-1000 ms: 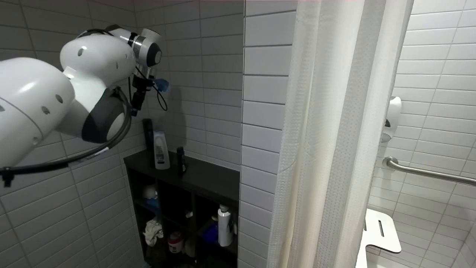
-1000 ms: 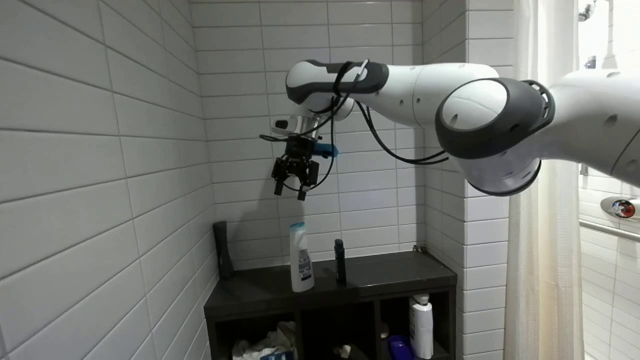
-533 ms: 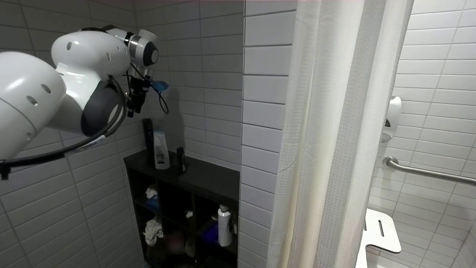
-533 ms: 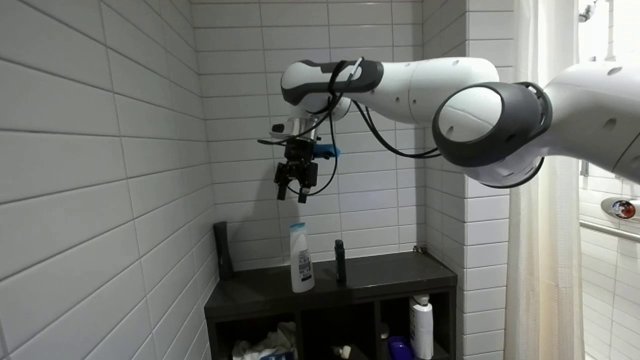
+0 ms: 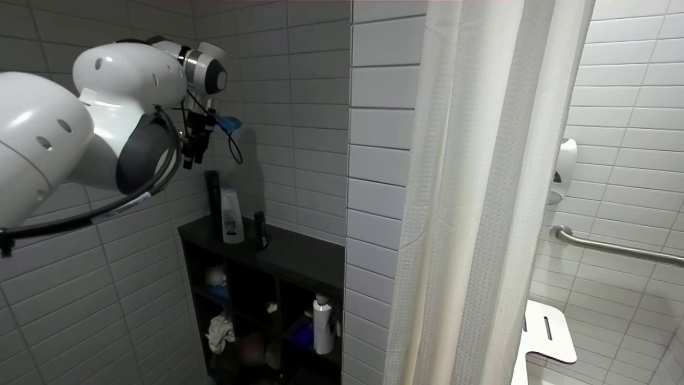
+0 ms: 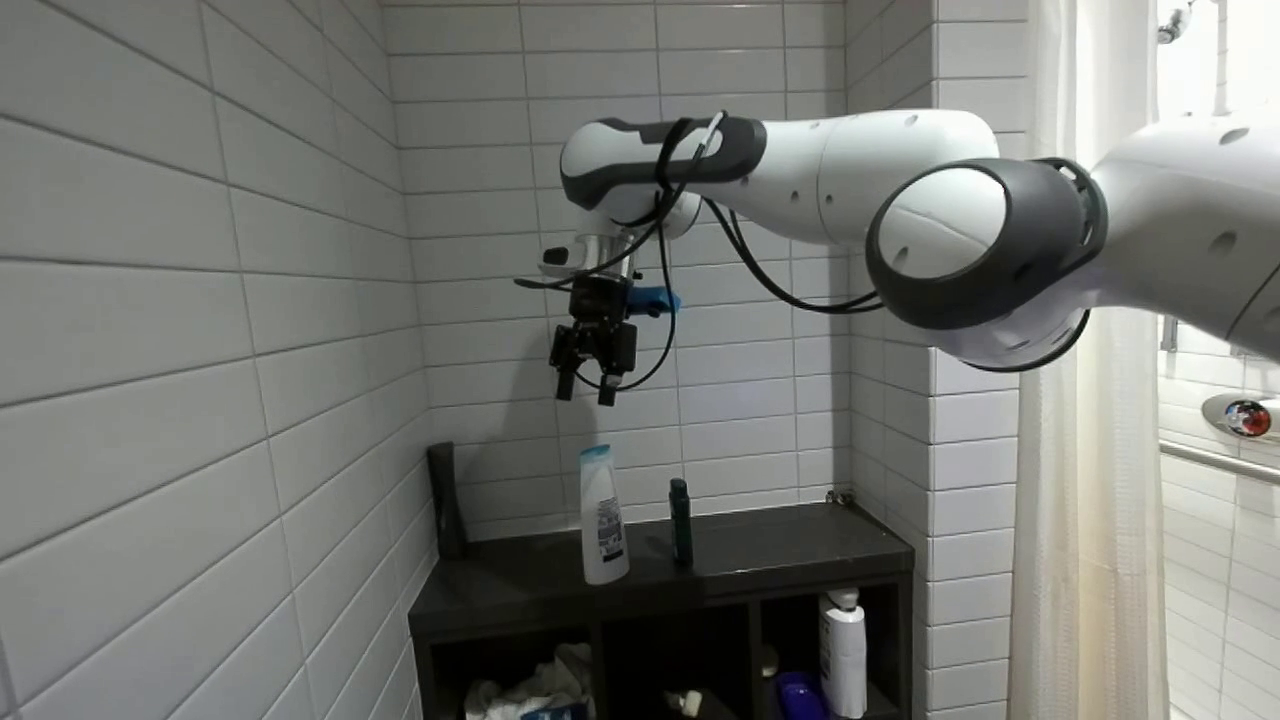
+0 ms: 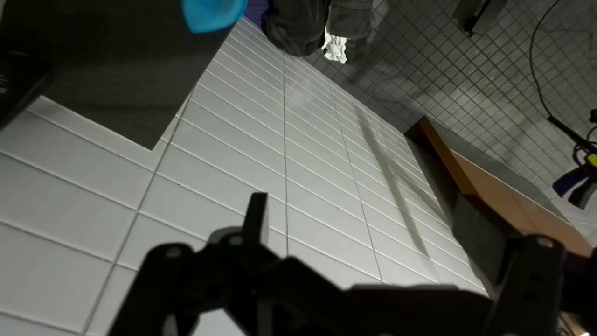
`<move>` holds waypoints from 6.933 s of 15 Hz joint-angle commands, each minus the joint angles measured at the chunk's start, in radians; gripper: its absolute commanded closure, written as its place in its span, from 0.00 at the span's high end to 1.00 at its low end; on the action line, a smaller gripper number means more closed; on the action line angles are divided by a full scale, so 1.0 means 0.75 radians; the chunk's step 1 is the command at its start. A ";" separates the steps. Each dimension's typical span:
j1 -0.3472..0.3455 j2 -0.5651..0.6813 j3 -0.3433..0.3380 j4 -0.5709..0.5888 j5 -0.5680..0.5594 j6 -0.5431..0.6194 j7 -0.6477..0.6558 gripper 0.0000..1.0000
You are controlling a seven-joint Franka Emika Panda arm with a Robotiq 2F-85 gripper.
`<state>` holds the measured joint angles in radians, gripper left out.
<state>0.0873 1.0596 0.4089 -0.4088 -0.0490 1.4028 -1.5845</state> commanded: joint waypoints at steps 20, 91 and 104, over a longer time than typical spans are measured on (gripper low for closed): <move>0.094 0.014 -0.278 0.025 -0.229 -0.047 -0.031 1.00; 0.057 0.142 -0.422 0.044 0.020 0.151 -0.002 1.00; 0.084 0.146 -0.436 0.054 -0.011 0.236 -0.030 1.00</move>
<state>0.1382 1.1646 0.0964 -0.3822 -0.0384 1.5649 -1.6025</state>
